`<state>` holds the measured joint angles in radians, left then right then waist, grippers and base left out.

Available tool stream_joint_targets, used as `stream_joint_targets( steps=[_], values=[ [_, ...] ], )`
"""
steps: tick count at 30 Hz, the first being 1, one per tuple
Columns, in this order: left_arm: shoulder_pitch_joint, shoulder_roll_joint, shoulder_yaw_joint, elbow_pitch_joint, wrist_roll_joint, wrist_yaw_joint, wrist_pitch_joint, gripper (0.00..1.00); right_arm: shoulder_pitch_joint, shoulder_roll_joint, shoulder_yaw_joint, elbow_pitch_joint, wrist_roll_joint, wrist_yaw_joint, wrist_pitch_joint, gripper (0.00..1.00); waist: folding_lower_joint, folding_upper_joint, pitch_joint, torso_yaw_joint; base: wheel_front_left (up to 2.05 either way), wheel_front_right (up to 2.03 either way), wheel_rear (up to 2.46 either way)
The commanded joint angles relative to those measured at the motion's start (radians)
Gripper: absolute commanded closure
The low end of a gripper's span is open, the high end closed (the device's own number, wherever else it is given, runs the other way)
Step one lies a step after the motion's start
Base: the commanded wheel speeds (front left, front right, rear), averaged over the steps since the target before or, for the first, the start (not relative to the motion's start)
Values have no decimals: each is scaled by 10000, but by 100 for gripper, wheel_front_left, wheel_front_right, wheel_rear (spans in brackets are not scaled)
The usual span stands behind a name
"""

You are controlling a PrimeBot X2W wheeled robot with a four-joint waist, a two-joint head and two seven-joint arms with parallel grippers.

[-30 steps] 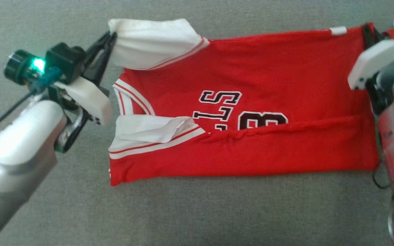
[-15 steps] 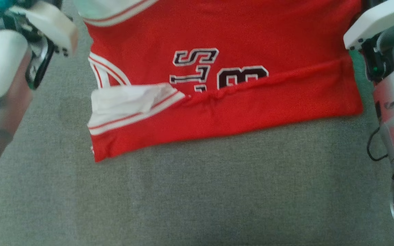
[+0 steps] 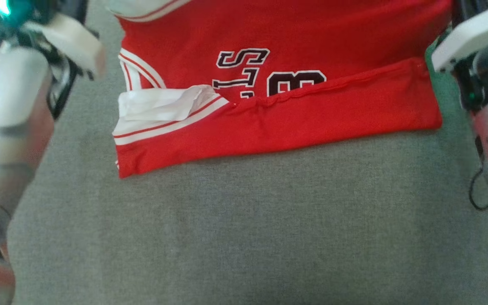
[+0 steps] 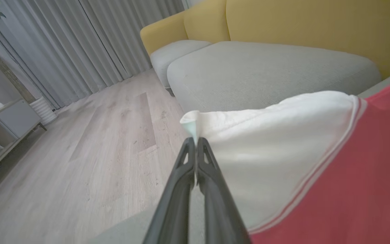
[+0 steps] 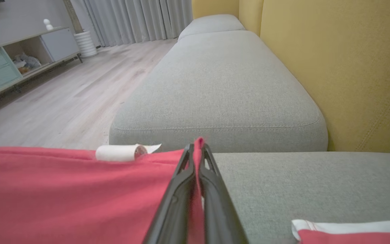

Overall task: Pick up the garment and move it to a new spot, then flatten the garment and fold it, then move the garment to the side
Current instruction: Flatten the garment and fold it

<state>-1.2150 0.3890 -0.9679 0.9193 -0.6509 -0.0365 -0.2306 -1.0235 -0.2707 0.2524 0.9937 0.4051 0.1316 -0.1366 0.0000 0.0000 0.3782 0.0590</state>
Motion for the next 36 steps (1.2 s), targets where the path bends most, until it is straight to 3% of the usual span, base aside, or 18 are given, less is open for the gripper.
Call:
stream_joint_targets(
  steps=[1,9,15,25,36],
  values=[
    [-101,365,251,-72,-73,0,-85,100,244,-145,224,-326,96,-9,-67,100,0,0,-159,112,0,0,0],
    [1241,704,-174,-853,-101,-147,34,100,1410,-939,1529,-675,956,-9,212,100,0,0,-830,361,0,0,0],
    [2434,1200,-597,-2202,-293,-183,905,100,2155,-1627,2516,-961,1545,-9,771,100,0,0,-1224,476,0,0,0],
    [4038,2294,-1263,-4651,-610,263,2698,100,2793,-2542,4278,-1323,2099,-9,1929,100,0,0,-1557,496,0,0,0],
    [4452,2564,-1590,-5484,-750,602,3664,100,2931,-3020,5441,-1621,2816,-9,2620,100,0,0,-1716,359,0,0,0]
  ],
)
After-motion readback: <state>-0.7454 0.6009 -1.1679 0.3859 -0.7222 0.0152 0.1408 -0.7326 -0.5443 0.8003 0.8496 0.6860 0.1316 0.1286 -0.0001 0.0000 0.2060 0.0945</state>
